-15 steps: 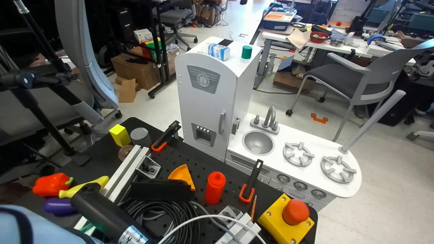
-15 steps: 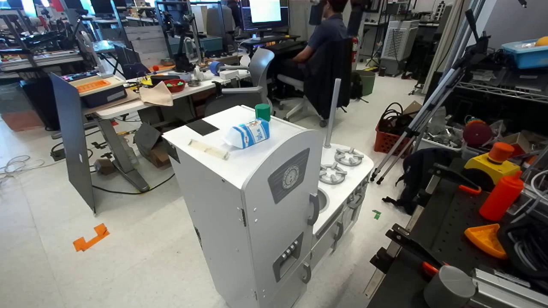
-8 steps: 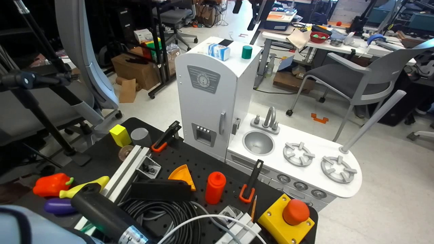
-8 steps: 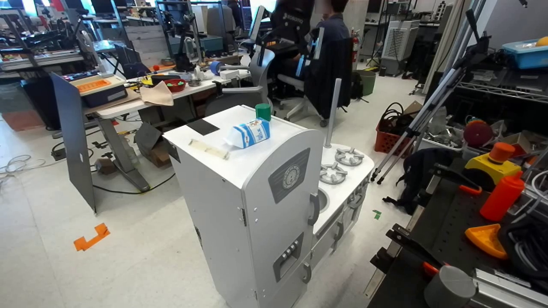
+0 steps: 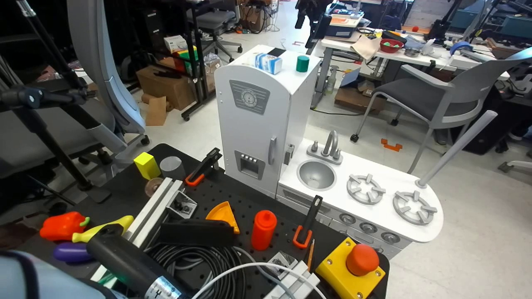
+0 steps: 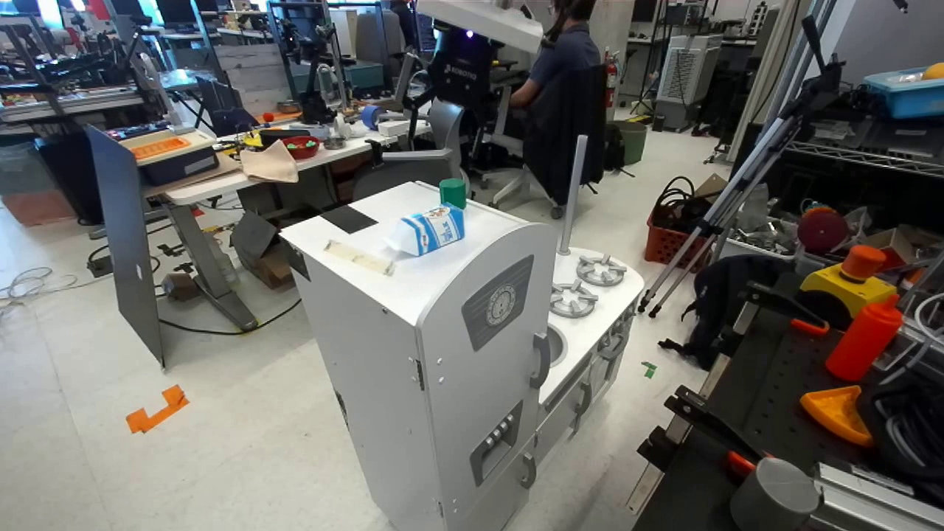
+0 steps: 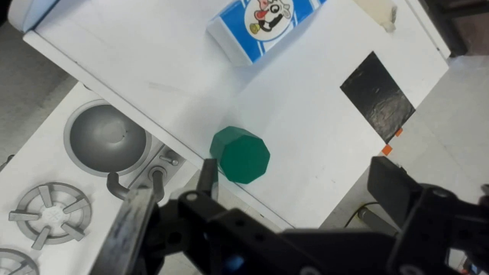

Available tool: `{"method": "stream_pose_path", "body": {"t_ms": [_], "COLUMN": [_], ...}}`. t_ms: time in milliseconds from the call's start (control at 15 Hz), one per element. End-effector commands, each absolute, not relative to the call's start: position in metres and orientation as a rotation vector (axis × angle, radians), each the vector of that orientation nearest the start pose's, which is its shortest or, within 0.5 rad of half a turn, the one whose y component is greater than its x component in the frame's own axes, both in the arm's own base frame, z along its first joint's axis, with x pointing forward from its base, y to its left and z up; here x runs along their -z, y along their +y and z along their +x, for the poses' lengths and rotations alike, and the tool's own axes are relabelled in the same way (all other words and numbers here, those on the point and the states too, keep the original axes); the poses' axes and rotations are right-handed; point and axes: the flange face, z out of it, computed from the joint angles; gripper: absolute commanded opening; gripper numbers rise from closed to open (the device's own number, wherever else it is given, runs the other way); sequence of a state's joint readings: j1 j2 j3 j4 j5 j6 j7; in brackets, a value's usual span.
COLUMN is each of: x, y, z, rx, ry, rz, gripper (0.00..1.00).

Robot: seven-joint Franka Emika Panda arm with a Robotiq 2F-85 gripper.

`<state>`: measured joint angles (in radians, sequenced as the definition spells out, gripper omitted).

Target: Move the green block on top of the cabinet to the left

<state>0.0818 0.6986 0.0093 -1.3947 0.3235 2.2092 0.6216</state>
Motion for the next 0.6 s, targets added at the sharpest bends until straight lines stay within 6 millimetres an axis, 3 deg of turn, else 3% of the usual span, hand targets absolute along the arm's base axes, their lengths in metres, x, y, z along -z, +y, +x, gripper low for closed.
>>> {"method": "stream_pose_path", "body": {"t_ms": [0,267,533], "x": [-0.288,-0.258,-0.241], "y": [0.076,0.071,0.072], "z": [0.754,0.755,0.756], "rx": [0.074,0.018,-0.017], "ry": [1.119,1.249,1.299], "rz": [-2.676,-2.706,-2.709], "gripper": [1.0,1.0,1.0]}}
